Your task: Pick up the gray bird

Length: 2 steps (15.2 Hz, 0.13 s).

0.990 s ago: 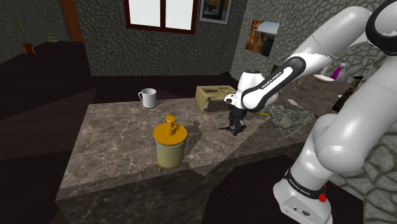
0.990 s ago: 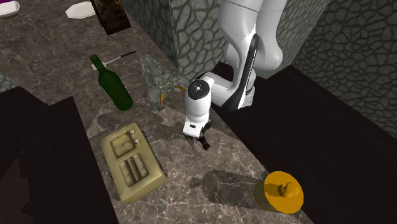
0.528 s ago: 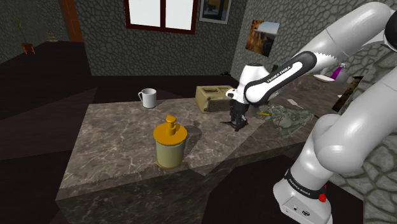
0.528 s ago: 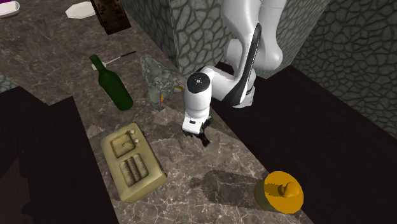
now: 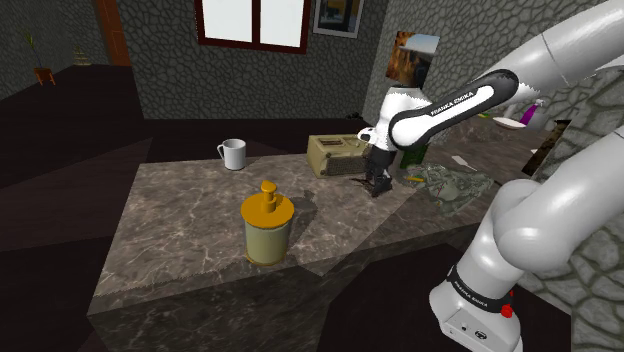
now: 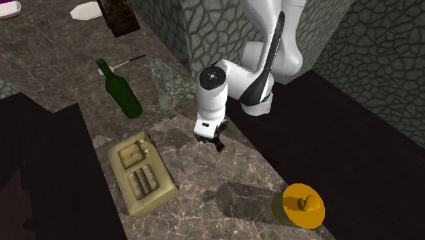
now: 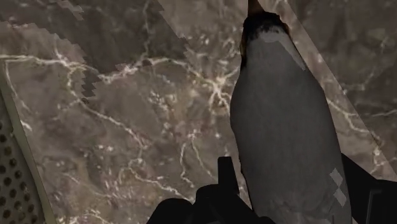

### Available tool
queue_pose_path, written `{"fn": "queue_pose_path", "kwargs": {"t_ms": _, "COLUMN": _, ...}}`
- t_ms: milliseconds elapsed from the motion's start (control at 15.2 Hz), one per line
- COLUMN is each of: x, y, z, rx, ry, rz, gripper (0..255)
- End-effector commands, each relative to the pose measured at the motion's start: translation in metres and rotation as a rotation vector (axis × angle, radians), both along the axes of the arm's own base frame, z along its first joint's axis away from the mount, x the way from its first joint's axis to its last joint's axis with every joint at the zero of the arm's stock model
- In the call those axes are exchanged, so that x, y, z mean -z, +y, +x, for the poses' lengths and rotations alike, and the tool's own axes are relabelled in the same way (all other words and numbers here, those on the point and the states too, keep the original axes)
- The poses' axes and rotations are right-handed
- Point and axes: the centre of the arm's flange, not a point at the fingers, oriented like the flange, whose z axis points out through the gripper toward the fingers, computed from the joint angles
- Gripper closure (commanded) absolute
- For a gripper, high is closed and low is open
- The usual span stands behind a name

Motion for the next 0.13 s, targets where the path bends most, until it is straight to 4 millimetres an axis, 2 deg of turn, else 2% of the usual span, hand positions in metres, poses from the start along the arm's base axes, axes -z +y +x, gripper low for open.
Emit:
{"fn": "queue_pose_path", "kwargs": {"t_ms": 0, "x": -0.0076, "y": -0.0002, "z": -0.0004, "rx": 0.0, "ry": 0.0, "rz": 0.0, "gripper": 255}}
{"fn": "queue_pose_path", "kwargs": {"t_ms": 66, "x": -0.0076, "y": -0.0002, "z": -0.0004, "rx": 0.0, "ry": 0.0, "rz": 0.0, "gripper": 255}}
